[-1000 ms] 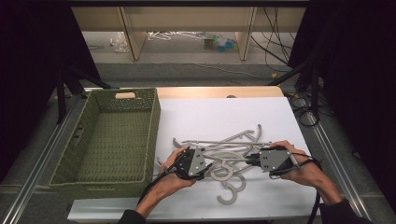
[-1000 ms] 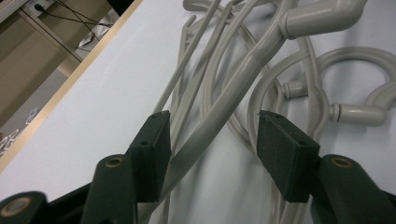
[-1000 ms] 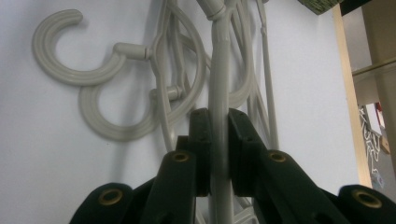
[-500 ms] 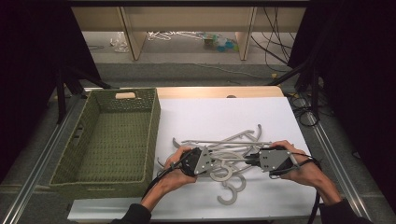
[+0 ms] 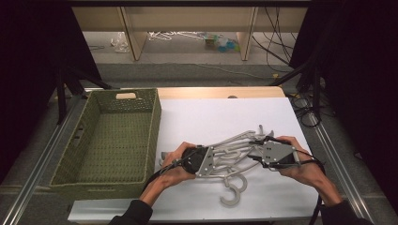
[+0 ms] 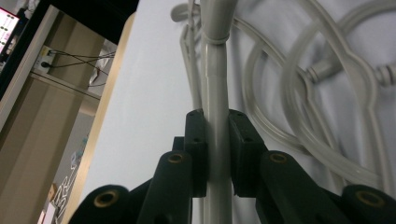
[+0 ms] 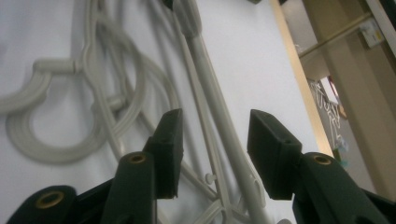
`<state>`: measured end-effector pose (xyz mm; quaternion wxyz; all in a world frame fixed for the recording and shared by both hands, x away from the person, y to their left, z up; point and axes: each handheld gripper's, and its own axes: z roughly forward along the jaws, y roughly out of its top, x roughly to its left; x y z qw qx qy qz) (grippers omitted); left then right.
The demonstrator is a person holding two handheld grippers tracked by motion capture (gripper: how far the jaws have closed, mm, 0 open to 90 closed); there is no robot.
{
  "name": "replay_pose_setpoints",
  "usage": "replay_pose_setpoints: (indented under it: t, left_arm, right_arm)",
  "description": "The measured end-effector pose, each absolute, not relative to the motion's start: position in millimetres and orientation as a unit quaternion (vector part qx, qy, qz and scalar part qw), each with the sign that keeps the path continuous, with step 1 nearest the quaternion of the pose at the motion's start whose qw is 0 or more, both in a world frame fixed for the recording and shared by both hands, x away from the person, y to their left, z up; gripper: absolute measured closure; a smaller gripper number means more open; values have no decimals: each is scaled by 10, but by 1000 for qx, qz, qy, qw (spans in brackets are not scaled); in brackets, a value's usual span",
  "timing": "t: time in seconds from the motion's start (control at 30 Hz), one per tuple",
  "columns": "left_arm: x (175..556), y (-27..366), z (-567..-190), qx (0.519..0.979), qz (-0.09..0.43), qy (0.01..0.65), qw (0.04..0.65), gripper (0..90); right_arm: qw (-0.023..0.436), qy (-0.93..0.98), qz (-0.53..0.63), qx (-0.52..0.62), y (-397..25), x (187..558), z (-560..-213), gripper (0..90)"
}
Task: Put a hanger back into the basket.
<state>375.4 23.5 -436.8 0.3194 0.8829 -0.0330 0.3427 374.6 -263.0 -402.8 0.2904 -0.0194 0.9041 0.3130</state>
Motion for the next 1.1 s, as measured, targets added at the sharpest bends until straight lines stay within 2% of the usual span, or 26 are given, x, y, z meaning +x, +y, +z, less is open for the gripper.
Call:
replay_pose_setpoints:
  t: [0.1, 0.2, 0.23, 0.37, 0.53, 0.73, 0.9, 1.1]
  left_arm:
    - [3804, 243, -4241, 879, 352, -27, 321, 791]
    - [3835, 242, -4166, 876, 355, -20, 326, 792]
    - [3846, 244, -4138, 875, 354, -15, 329, 792]
    - [3909, 286, -3997, 860, 332, 48, 385, 793]
    - [3975, 412, -3796, 850, 251, 149, 438, 793]
    - [3933, 568, -3647, 824, 171, 249, 479, 794]
    - [3805, 740, -3475, 792, 96, 299, 523, 794]
    - [3721, 1056, -3291, 763, 78, 334, 548, 794]
  right_arm:
    - [320, 880, 348, 43, -2664, 3754, -3947, 443]
    - [328, 871, 360, 67, -2686, 3752, -3909, 424]
    - [324, 866, 372, 86, -2698, 3739, -3879, 388]
    - [322, 851, 399, 115, -2717, 3716, -3830, 349]
    - [295, 828, 450, 158, -2761, 3633, -3759, 287]
    - [289, 832, 449, 153, -2716, 3559, -3786, 287]
    - [281, 833, 452, 148, -2673, 3504, -3801, 288]
    - [253, 832, 473, 142, -2606, 3395, -3851, 283]
